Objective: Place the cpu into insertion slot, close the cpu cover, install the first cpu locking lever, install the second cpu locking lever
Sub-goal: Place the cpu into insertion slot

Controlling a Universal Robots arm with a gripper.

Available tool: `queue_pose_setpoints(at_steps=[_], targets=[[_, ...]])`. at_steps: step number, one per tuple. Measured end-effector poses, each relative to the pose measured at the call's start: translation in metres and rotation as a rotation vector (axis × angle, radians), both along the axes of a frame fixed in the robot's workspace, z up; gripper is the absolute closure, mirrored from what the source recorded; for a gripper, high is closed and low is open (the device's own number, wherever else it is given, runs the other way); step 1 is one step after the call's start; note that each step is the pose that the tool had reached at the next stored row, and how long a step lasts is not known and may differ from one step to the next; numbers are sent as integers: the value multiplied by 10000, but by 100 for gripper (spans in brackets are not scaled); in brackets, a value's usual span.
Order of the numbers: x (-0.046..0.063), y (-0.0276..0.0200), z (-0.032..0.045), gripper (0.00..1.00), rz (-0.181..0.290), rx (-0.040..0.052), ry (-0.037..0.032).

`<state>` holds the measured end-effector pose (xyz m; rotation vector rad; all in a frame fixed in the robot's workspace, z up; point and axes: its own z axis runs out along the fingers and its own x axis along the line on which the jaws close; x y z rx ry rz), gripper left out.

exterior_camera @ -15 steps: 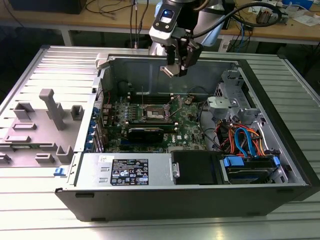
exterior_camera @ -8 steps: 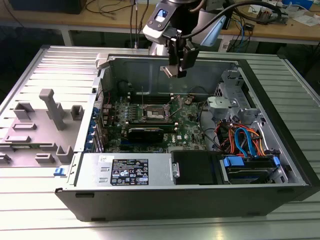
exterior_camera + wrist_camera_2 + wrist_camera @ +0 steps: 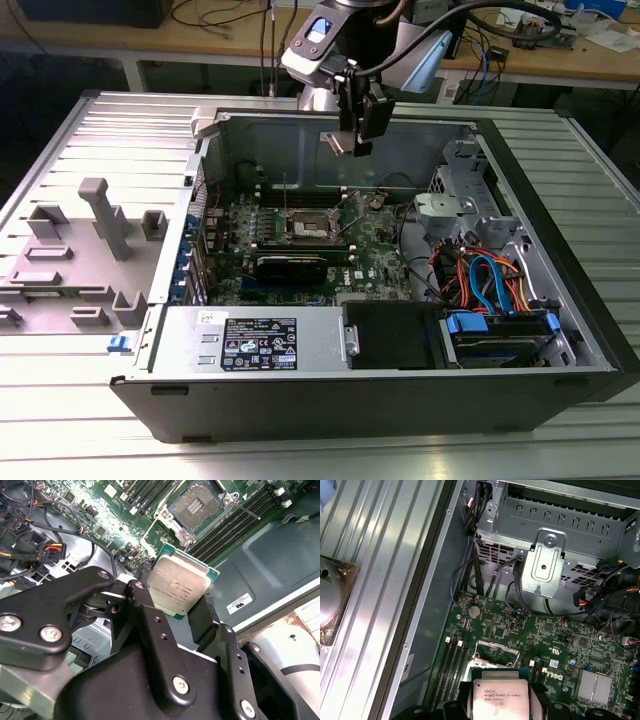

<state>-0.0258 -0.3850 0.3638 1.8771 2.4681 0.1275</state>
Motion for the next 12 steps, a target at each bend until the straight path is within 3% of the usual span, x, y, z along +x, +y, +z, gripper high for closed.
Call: queue_pose_setpoints(at_steps=[12], targets=[[0,-9,-2,46,-128,0,0]])
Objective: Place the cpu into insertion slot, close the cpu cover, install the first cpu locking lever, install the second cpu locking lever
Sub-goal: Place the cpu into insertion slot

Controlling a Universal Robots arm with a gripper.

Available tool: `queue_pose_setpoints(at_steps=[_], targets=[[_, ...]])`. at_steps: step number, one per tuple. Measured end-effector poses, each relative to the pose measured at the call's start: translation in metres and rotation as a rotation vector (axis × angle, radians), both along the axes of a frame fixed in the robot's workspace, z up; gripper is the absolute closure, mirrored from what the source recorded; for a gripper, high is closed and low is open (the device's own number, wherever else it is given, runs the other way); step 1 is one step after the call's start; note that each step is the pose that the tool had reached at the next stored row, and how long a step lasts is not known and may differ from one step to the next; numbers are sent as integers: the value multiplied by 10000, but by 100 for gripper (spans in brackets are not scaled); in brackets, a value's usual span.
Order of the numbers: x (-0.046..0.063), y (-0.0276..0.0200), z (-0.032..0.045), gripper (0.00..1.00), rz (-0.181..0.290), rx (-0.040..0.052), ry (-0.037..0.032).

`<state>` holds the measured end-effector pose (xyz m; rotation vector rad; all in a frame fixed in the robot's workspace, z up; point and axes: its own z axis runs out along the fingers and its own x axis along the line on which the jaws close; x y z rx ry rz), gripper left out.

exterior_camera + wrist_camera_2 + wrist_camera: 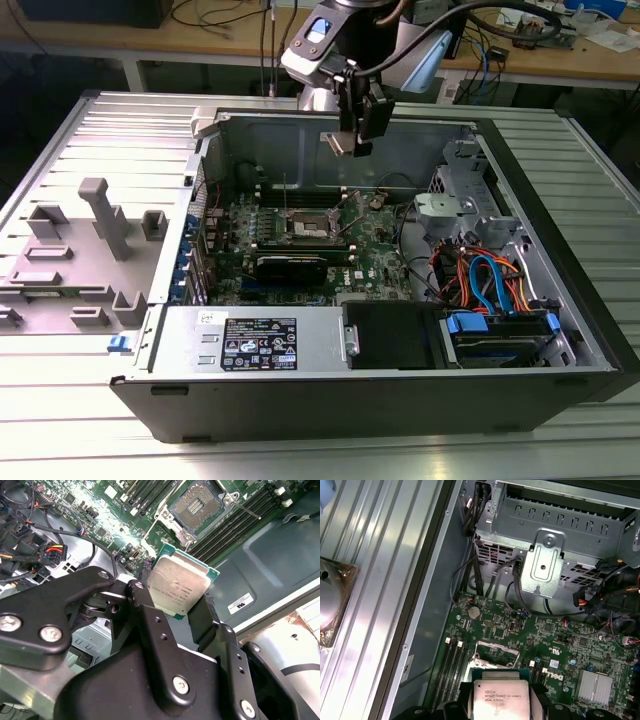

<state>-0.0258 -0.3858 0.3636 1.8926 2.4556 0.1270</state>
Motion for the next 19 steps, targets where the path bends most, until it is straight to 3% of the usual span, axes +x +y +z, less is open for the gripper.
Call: queue_pose_setpoints(at_steps=[6,19], targets=[[0,-6,-8,46,-546,1,0],[0,-6,-8,46,-662,0,-1]])
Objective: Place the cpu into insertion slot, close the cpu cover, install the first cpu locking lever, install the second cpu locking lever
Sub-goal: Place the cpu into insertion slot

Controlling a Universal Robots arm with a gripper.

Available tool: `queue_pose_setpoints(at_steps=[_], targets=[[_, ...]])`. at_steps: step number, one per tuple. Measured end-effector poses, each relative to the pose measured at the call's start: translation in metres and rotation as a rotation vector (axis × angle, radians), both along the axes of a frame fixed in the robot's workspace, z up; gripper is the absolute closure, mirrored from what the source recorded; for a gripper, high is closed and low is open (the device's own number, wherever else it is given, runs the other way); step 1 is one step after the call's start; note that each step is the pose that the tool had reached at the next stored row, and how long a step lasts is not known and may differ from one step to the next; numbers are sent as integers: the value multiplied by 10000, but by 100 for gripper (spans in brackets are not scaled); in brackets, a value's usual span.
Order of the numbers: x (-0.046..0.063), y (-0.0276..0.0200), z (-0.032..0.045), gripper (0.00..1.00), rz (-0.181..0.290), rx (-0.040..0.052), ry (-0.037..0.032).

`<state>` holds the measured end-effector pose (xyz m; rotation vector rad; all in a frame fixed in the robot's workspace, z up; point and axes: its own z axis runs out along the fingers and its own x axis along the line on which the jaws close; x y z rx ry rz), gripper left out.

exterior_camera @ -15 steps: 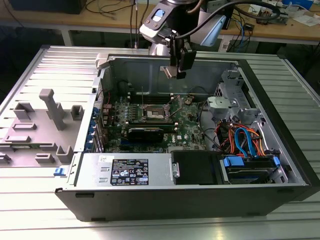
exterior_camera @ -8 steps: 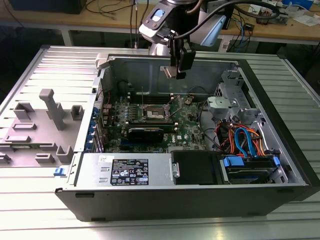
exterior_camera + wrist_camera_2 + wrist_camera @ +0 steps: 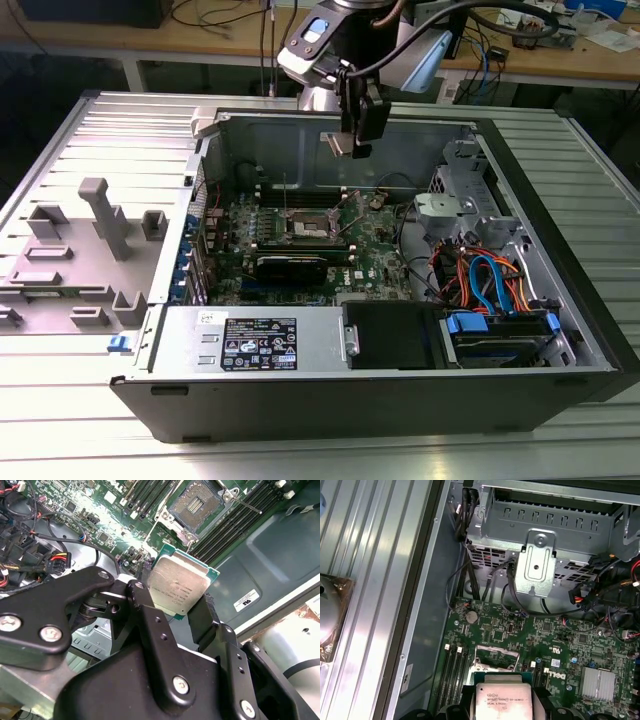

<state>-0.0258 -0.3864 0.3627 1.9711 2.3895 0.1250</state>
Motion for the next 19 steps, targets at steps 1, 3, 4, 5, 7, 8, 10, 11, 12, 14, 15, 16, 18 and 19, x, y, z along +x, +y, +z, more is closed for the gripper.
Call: queue_pose_setpoints(at_steps=[1,3,4,5,7,8,10,11,12,14,15,16,18,19], targets=[[0,0,0,46,-2,0,0],[0,0,0,46,-5,0,1],[0,0,0,46,-9,0,0],[0,0,0,46,-9,0,1],[0,0,0,46,-17,0,0],[0,-1,0,46,-46,0,1],[0,-2,0,46,-176,-1,0],[0,-2,-1,46,-275,1,0],[0,-2,-2,46,-351,1,0],[0,-2,-3,46,-555,1,0],[0,-2,-3,46,-615,0,1],[0,-2,-2,46,-634,-1,1],[0,-2,-3,46,-638,0,0],[0,-2,-3,46,-638,0,0]])
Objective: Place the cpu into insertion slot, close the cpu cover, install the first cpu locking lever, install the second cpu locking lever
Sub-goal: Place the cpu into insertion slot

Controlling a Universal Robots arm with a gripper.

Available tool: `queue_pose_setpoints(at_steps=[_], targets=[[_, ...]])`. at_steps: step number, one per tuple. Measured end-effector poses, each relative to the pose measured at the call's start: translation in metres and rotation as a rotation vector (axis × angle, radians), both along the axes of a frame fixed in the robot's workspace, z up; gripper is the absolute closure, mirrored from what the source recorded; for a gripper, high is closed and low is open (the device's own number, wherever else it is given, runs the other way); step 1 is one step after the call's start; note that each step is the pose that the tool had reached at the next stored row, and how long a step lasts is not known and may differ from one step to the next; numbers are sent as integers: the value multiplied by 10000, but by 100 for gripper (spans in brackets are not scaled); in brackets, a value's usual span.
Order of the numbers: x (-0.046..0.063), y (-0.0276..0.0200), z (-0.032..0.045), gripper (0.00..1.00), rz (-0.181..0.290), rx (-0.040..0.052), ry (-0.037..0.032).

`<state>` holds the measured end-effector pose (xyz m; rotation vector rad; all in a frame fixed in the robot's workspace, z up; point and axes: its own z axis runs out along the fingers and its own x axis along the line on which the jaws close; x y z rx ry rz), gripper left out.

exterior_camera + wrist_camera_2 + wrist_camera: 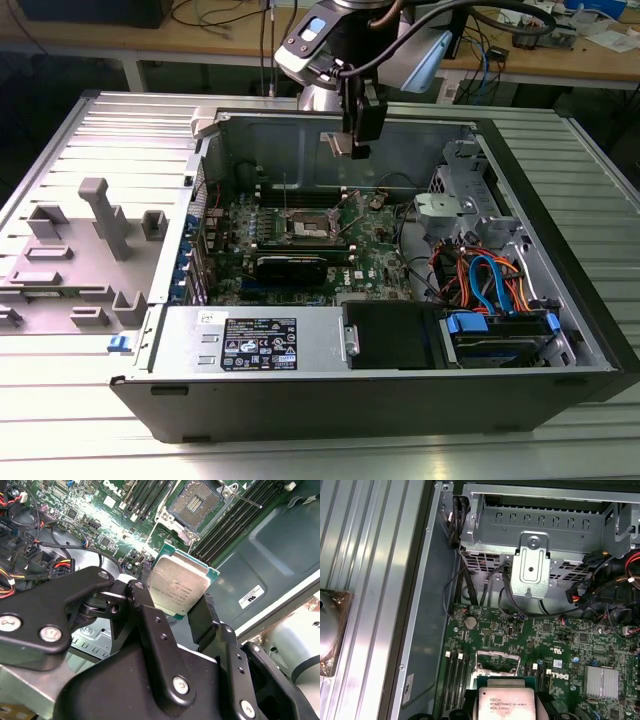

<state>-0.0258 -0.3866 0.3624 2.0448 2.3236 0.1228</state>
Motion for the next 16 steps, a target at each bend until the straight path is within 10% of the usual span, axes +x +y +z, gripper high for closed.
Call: queue_pose_setpoints(at_steps=[16], targets=[[0,-5,-4,46,-431,-2,1]])
